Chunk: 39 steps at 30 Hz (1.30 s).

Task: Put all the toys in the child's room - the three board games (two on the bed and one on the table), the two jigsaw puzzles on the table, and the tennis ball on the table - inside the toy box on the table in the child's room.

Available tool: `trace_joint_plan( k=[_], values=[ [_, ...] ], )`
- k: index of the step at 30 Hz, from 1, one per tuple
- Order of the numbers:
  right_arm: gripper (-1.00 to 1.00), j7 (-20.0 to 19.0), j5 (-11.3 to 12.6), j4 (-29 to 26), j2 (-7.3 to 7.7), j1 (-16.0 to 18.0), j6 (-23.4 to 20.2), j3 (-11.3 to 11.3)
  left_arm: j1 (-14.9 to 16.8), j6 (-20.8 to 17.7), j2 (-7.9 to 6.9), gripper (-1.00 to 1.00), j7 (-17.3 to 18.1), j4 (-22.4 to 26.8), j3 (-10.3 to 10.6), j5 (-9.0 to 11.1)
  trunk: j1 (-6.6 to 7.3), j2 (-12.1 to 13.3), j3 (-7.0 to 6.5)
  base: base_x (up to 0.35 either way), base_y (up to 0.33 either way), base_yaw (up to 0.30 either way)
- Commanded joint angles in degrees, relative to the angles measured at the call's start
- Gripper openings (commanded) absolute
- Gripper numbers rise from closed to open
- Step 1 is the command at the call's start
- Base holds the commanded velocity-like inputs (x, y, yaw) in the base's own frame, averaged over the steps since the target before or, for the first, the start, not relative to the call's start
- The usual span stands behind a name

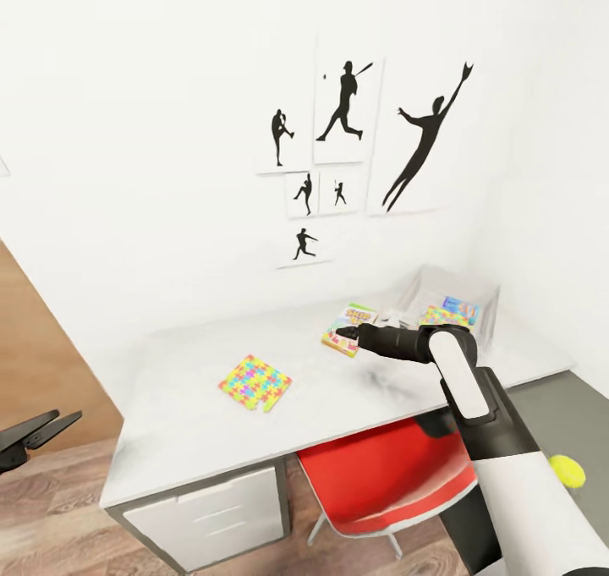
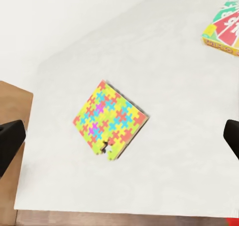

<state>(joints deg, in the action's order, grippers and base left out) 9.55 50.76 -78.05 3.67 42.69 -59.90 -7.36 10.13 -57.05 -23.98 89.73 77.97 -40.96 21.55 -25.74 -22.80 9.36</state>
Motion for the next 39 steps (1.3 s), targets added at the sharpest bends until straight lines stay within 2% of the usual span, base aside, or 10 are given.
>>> trace_joint_plan(
  k=[1,19,30,39],
  values=[
    [1.0,0.6,0.6,-0.1,0.05,0.1,-0.1,-0.1,0.1,-0.6,-0.01,1.0,0.3,0.0,0.0,-0.1,-0.04,-0.1,0.17,0.118,0.046,0.225],
    [1.0,0.9,0.6,1.2,0.1,0.6,-0.1,-0.1,0.1,-0.6,-0.01,1.0,0.3,-0.1,0.0,-0.1,-0.04,-0.1,1.01,0.074,0.09,0.239],
    [1.0,1.0,0.6,6.5,0.09,2.9,-0.1,-0.1,0.1,-0.6,-0.01,1.0,0.3,-0.2,0.0,-0.1,-0.04,-0.1,1.66,0.002,0.144,0.224],
    [1.0,2.5,0.4,10.7,0.14,5.2,-0.1,0.0,0.1,-0.6,-0.01,1.0,0.3,-0.2,0.0,-0.1,-0.04,-0.1,2.36,0.0,0.032,0.138]
  ],
)
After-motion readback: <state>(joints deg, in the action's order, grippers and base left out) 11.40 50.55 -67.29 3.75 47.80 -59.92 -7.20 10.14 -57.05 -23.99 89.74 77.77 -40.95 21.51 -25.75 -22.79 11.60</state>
